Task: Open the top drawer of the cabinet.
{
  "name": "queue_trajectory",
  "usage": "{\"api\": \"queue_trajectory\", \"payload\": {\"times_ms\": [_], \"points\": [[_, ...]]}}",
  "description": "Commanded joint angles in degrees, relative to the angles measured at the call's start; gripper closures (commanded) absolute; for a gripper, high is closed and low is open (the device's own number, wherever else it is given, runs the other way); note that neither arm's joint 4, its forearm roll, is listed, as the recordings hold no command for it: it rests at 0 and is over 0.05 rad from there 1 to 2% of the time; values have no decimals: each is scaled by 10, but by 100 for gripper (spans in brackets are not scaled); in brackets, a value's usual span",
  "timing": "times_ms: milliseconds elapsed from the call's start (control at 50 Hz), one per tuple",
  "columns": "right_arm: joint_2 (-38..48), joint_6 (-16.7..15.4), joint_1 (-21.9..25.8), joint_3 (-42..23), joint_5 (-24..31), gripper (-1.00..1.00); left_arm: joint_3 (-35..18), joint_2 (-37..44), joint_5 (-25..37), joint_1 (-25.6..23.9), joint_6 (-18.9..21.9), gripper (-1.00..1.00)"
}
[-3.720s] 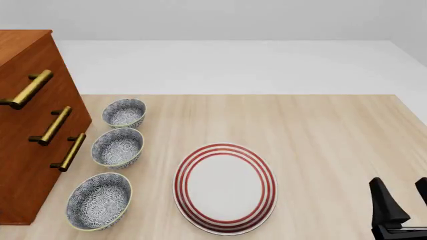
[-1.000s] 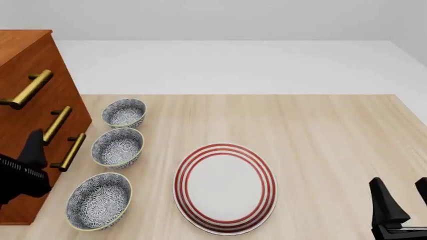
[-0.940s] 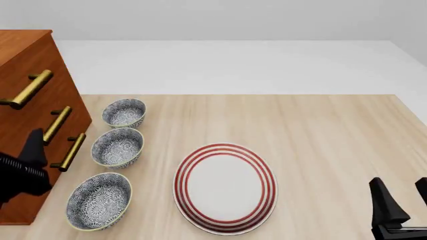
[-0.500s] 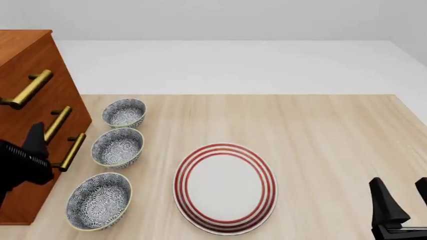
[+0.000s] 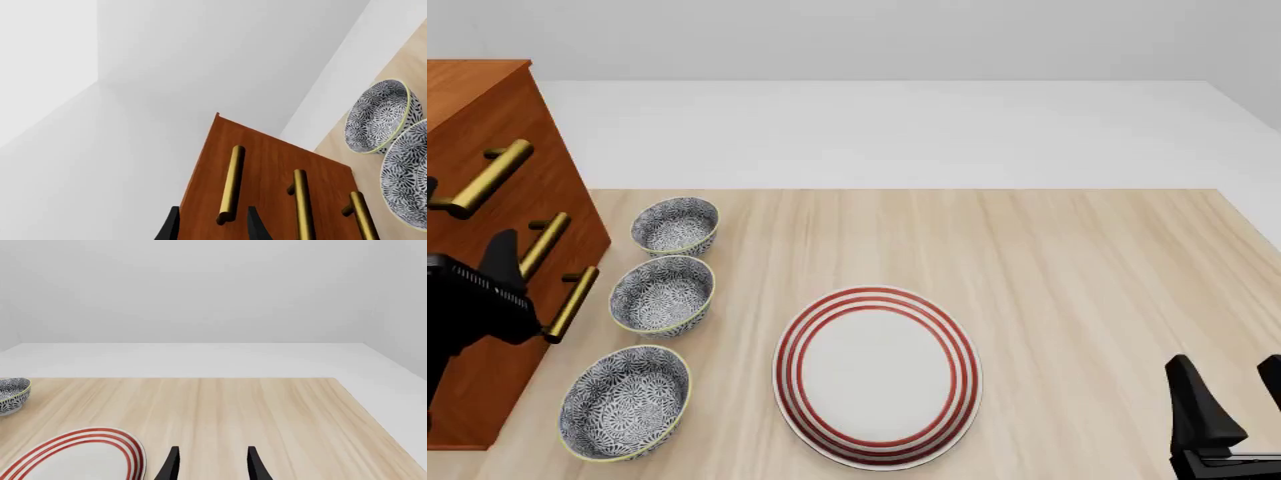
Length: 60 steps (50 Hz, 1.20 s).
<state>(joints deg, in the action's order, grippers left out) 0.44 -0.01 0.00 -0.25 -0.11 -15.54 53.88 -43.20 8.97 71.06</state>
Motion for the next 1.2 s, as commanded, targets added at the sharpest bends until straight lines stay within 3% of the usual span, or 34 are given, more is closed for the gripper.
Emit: {"api": "queue_trajectory", "payload": {"times_ms": [20, 1200], "points": [[0, 0, 0, 0, 0, -100, -20, 28, -7, 4, 3, -100], [0, 0, 0, 0, 0, -100, -51, 114, -34, 42, 1, -100]]}}
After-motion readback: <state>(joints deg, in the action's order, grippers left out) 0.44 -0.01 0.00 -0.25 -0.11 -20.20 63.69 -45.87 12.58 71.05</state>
